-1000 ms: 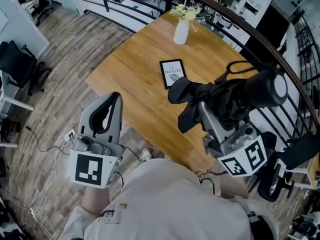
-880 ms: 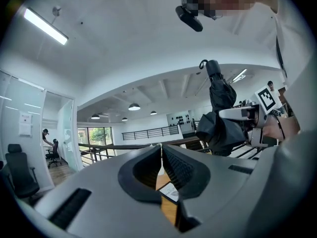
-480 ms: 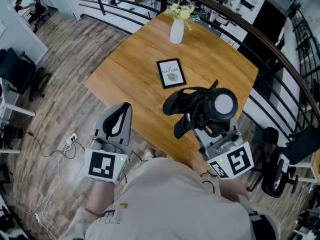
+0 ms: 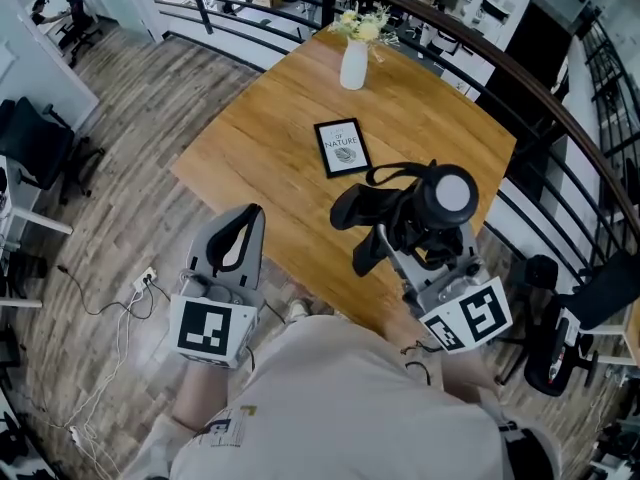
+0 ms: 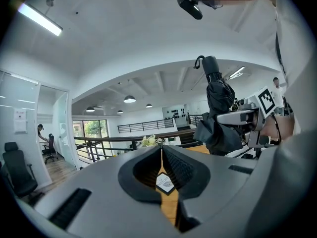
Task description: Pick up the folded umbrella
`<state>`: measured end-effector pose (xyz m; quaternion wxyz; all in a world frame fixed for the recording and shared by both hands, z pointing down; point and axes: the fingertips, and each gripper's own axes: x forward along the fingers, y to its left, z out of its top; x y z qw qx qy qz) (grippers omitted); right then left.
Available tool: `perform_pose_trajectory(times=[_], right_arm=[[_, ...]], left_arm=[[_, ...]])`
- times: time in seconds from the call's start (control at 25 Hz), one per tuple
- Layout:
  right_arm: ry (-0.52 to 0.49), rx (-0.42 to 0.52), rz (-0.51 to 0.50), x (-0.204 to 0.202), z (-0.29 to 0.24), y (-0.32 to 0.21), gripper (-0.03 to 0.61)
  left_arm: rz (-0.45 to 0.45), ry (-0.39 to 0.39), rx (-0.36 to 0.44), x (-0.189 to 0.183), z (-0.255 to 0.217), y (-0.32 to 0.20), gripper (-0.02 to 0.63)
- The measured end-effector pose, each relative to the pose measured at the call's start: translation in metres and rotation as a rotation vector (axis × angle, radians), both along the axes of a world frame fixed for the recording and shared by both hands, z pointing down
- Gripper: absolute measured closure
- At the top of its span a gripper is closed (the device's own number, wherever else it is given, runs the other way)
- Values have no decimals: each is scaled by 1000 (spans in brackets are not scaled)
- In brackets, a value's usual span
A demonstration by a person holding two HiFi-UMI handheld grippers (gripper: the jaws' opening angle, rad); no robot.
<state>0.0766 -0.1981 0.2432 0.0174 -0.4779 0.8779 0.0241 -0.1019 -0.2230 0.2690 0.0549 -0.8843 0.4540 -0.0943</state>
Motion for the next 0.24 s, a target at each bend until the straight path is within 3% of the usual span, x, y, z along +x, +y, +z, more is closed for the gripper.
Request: perform_pose_trajectory(times=[0.24], right_arm=[[5, -7, 1, -3, -3, 4, 285]], left_arm=[[-6, 4, 12, -7, -3, 3, 589]])
